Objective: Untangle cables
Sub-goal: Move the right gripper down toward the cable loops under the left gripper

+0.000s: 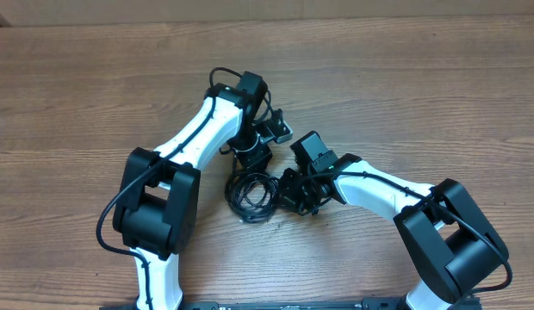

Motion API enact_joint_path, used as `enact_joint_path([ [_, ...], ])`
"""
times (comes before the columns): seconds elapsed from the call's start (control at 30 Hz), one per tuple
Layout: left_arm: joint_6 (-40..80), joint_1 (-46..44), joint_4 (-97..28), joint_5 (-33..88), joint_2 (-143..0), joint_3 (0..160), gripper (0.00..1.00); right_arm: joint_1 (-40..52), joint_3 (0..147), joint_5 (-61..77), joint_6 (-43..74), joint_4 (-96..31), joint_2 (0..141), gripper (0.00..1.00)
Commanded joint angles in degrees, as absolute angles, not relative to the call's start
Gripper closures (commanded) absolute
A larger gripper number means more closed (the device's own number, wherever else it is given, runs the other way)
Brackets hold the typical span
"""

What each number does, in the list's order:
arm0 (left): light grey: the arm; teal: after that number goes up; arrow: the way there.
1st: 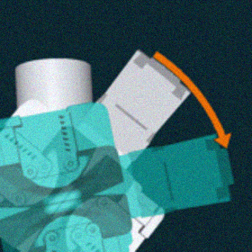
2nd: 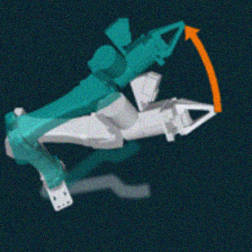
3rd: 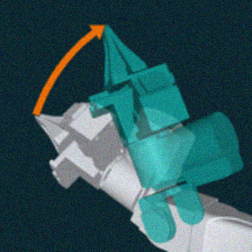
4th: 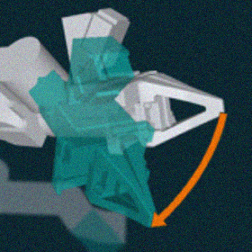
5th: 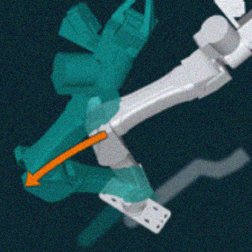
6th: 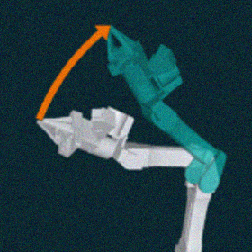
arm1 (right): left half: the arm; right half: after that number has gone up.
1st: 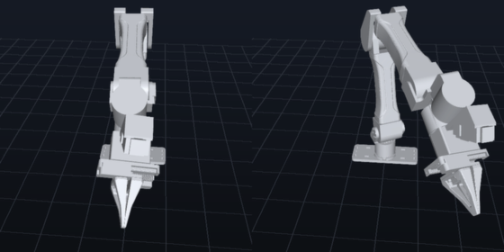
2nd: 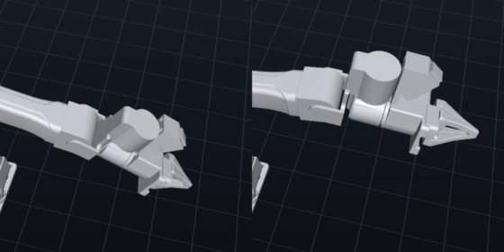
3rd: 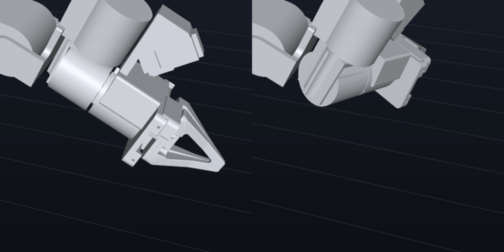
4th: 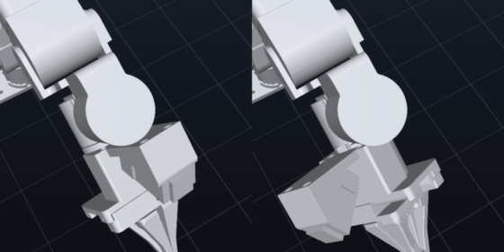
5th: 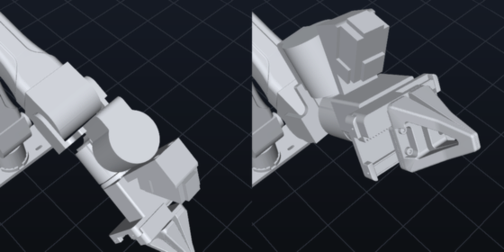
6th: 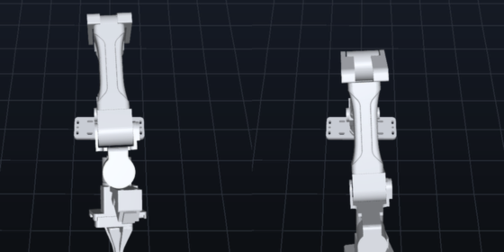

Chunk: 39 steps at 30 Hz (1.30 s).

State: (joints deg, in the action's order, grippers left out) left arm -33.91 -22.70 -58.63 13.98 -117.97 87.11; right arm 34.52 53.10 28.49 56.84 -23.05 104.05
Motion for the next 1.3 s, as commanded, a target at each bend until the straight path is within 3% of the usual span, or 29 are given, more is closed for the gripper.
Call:
enact_joint_path([
  [0.0, -30.68, -20.18, -58.28, 15.59, -116.90, 87.26, 0.64, 32.12, 52.25, 24.73, 52.97, -19.97, 104.66, 0.96],
  [0.17, -33.63, -18.33, -58.72, 25.28, -116.90, 87.26, 0.60, 26.85, 52.62, 34.26, 41.80, -15.90, 104.66, 0.96],
  [0.3, -33.89, -18.57, -58.43, 24.73, -116.90, 87.26, 0.57, 24.62, 52.60, 35.66, 39.94, -16.16, 104.66, 0.96],
  [0.33, -33.87, -18.70, -58.43, 24.75, -116.90, 87.26, 0.57, 24.62, 52.60, 35.68, 39.88, -16.40, 104.66, 0.90],
  [0.37, -33.87, -18.81, -58.39, 24.80, -116.90, 87.26, 0.57, 24.67, 52.60, 35.73, 39.94, -16.69, 104.66, 0.72],
  [0.47, -33.36, -19.07, -57.65, 25.12, -116.90, 87.26, 0.60, 25.45, 52.60, 35.73, 39.99, -17.26, 104.66, 0.39],
  [0.57, -31.31, -19.09, -55.61, 25.10, -116.90, 87.26, 0.62, 26.17, 52.60, 35.59, 40.36, -17.45, 104.66, 0.28],
  [0.63, -30.59, -19.09, -54.65, 25.08, -116.90, 87.26, 0.62, 26.48, 52.58, 34.89, 41.30, -17.82, 104.66, 0.27],
  [0.7, -30.61, -19.09, -54.06, 24.91, -116.90, 87.26, 0.62, 26.74, 52.56, 32.80, 43.44, -18.90, 104.66, 0.36],
  [0.87, -30.63, -19.11, -52.97, 24.91, -116.90, 87.24, 0.63, 26.79, 52.51, 29.02, 45.19, -20.18, 104.66, 0.75],
  [1.0, -30.63, -19.16, -51.75, 24.08, -116.90, 87.00, 0.62, 26.94, 52.51, 27.86, 45.17, -19.22, 104.66, 0.93],
  [1.27, -30.81, -19.22, -51.66, 22.48, -116.90, 86.61, 0.59, 26.96, 52.51, 27.83, 45.12, -18.26, 104.66, 0.96],
])
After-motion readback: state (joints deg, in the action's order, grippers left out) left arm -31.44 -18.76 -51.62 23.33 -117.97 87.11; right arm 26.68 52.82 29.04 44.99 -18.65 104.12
